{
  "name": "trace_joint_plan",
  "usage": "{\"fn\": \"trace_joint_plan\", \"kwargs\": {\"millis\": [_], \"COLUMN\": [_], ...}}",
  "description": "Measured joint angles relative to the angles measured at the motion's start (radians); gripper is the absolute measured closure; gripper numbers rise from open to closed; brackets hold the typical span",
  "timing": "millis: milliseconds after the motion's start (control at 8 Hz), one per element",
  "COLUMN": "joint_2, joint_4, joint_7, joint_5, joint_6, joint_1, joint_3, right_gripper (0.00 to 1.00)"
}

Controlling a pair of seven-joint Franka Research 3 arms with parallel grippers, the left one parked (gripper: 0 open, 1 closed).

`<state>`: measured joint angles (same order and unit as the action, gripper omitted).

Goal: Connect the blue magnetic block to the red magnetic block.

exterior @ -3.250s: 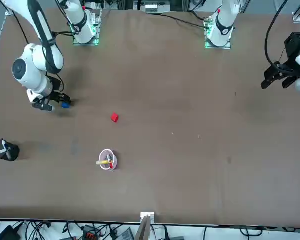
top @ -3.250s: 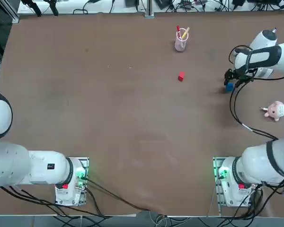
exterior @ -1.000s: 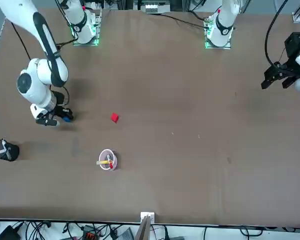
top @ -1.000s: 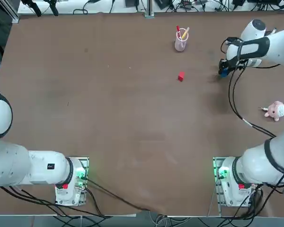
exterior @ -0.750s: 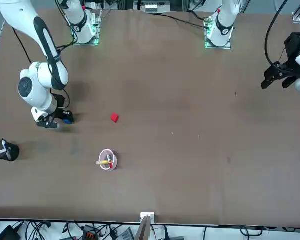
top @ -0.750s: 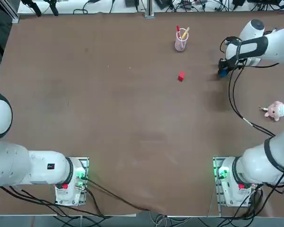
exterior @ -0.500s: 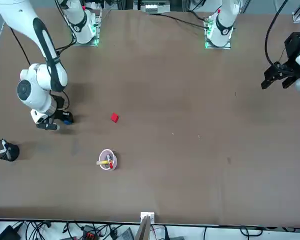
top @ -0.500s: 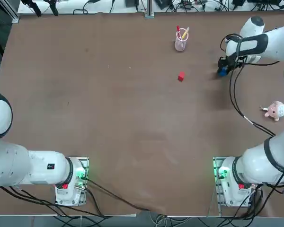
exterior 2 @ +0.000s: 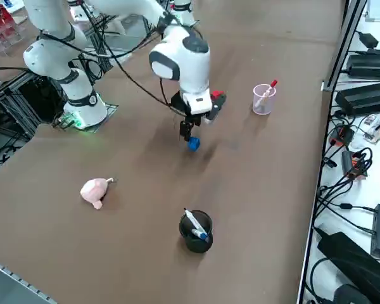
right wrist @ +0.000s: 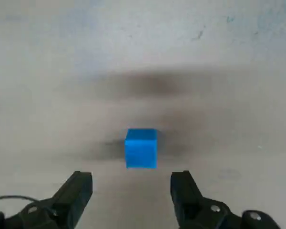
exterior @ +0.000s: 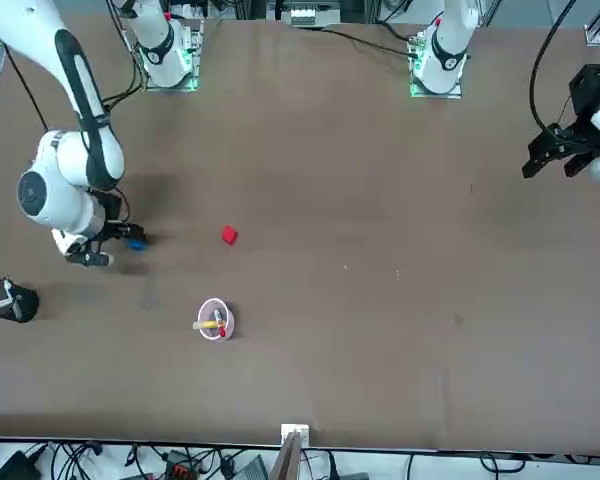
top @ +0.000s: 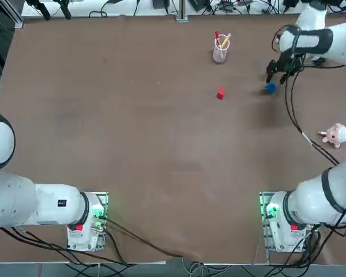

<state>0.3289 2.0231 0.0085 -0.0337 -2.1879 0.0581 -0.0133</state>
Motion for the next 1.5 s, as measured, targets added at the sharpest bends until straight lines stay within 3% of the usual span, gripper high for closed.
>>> {"fn": "trace_joint_plan", "kwargs": {"millis": [250,500,1000,1250,1500], "joint_2": [-0.069,-0.086,-0.021,0.032,0.083], "joint_4": [-0.036,-0.035,-0.024,-0.020,-0.019], "joint_7": [0.140,0.375,0.853,1.055,1.142], "joint_5": [-0.006,-0.010,-0.038,-0.039,-0.038], "joint_6": [0.076,0.069,-0.078,-0.161,-0.200], "joint_1": [-0.074,-0.202,-0.415,-0.481,-0.515], "joint_3": [-0.003,-0.009,-0.012,-0.012,-0.012], "right_gripper": [0.00,0.00,0.00,0.00,0.00]}}
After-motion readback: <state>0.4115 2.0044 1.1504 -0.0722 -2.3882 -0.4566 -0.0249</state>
